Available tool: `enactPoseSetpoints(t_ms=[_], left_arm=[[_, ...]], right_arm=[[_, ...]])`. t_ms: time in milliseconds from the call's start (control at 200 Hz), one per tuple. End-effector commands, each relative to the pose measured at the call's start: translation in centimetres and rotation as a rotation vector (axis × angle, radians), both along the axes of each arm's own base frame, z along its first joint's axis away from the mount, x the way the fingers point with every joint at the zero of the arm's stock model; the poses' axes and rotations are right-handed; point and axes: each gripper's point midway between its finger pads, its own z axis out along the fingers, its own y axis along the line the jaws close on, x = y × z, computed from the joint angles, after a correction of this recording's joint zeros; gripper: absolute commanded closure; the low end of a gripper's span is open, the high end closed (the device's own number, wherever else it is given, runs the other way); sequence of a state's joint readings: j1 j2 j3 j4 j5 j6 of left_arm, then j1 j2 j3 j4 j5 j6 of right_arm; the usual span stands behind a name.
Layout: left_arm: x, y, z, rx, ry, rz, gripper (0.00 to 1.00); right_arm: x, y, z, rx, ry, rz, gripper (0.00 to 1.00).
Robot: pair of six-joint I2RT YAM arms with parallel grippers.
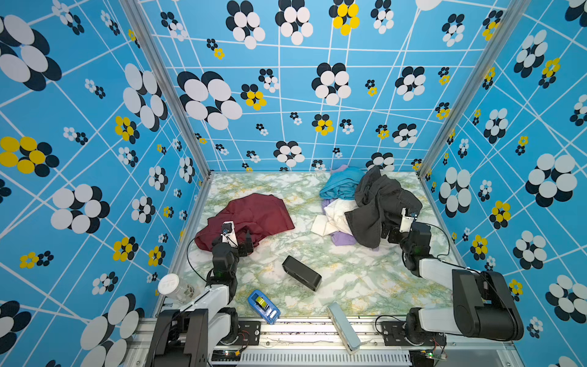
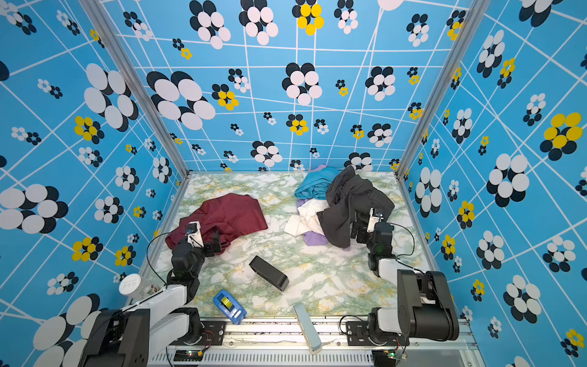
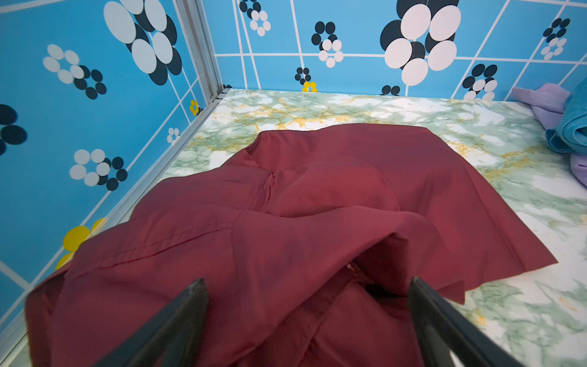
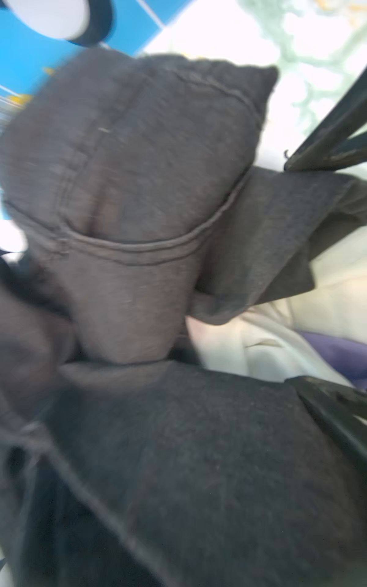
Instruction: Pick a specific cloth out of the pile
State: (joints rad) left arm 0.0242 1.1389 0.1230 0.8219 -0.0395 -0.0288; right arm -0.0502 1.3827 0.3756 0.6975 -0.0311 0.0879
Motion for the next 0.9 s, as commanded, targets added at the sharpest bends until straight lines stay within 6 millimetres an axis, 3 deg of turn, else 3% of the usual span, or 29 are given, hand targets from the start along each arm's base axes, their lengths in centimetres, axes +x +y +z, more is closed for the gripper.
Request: enactPoseSetpoints(t_ms=[0, 65, 285, 510, 895], left_arm=[[1.8, -0.8, 2.9, 0.000, -0.118, -0.048, 0.01], [2.5, -1.0, 2.8, -0.006, -0.124, -0.058, 0.01], [4.8, -1.8, -0.3, -0.024, -0.078, -0.100, 0.01], [7.0, -1.3, -1.3, -0.038, 0.044, -0.079, 0.01], [7.2, -2.0, -1.3, -0.023, 0.049, -0.111, 0.01]], right_arm=[[0.5, -0.9, 0.5, -0.032, -0.097, -0.035, 0.01], [1.0, -1.2, -0.8, -0.029, -0.091, -0.053, 0.01], [1.5, -0.6, -0.7, -0.035, -0.087, -0.021, 0.01], [1.6, -0.5, -0.9, -0.057, -0.052, -0.024, 0.01], [1.7, -0.5, -0.9, -0.059, -0.051, -0.026, 0.01]])
